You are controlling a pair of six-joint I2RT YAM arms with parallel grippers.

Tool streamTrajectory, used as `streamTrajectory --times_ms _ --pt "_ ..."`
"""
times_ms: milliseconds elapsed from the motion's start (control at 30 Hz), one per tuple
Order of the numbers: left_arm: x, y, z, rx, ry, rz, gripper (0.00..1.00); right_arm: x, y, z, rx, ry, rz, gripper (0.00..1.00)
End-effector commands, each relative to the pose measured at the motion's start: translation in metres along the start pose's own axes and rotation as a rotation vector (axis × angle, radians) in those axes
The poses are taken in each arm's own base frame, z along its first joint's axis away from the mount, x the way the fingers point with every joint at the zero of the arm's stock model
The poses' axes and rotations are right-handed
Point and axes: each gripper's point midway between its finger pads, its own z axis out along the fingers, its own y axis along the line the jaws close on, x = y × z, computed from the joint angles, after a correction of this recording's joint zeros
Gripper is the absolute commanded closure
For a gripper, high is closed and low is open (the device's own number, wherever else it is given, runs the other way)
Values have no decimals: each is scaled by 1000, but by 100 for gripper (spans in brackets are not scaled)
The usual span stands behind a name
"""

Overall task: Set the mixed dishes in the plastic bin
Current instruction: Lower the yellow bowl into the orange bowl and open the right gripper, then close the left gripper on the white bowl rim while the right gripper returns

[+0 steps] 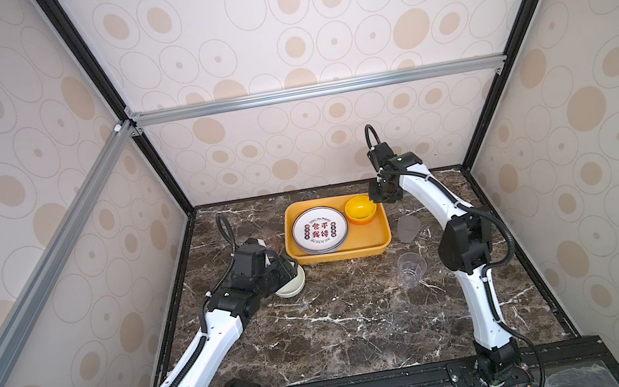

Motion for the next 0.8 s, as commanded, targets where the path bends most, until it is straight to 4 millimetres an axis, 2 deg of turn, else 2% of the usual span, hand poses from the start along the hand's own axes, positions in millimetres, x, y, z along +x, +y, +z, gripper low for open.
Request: streamTrajectory --times_ms 0,167,300,433,633,767 --pt "-5 25 -6 -117 -31 21 42 9 14 -47 -76 -43 -38 72" --pt "-8 50 -5 -208 -43 14 41 43 32 -83 -215 -61 -87 67" --pt "-12 65 -5 -280 -57 24 41 79 52 -107 -374 -39 -133 62" --pt "-12 77 3 -317 -48 28 42 117 71 -129 -522 -16 -191 61" --pt "-7 93 21 -363 -24 35 45 173 95 -148 -719 -5 -269 56" --pt "1 109 33 -417 12 37 46 200 102 -140 -791 42 -262 55"
